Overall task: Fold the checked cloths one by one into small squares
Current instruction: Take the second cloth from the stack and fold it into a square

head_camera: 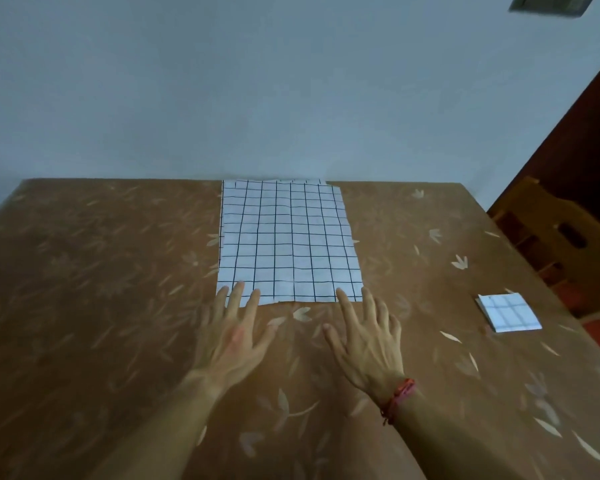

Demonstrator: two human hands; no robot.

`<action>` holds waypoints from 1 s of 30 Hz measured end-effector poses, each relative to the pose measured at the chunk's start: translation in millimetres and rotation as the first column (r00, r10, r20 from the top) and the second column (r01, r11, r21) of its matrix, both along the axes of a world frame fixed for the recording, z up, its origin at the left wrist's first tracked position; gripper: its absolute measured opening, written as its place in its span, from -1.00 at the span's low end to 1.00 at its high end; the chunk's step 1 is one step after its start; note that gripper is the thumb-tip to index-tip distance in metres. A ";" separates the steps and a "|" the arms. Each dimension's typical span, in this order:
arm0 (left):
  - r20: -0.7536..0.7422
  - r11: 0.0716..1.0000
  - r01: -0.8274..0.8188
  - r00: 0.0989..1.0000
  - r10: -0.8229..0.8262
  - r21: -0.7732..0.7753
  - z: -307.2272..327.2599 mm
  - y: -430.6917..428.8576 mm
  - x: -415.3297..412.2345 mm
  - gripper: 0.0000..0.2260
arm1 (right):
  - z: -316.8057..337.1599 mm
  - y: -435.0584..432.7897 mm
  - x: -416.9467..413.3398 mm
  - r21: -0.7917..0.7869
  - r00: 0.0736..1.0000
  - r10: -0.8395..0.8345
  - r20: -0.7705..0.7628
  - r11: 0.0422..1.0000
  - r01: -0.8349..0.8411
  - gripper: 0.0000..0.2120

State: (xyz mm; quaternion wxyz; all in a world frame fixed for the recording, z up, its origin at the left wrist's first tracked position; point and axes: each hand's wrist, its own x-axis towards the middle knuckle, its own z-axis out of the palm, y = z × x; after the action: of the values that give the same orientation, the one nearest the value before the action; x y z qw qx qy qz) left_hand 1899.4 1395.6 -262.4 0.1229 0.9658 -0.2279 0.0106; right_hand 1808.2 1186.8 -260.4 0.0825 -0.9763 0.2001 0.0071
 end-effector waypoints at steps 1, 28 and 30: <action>-0.034 1.000 0.006 0.999 -0.005 0.022 -8.3 -5.7 9.0 -0.25 | -5.9 -4.6 7.8 -0.043 0.999 -0.001 0.034 0.999 0.003 -0.37; 0.056 0.998 0.031 0.998 -0.034 0.052 -100.1 -51.1 87.1 -0.55 | -111.0 -46.6 101.4 -0.143 0.984 0.151 0.096 0.980 -0.136 -0.54; 0.109 0.998 0.056 0.992 -0.057 0.009 -101.2 -50.9 88.0 -0.70 | -109.4 -46.6 101.4 -0.144 0.977 0.175 0.124 0.977 -0.156 -0.53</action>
State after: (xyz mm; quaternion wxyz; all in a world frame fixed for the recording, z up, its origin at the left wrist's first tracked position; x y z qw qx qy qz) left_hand 1987.4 1344.7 -363.5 0.1076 0.9573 -0.2617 0.0593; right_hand 1909.7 1140.2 -369.8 0.0295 -0.9911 0.1118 -0.0662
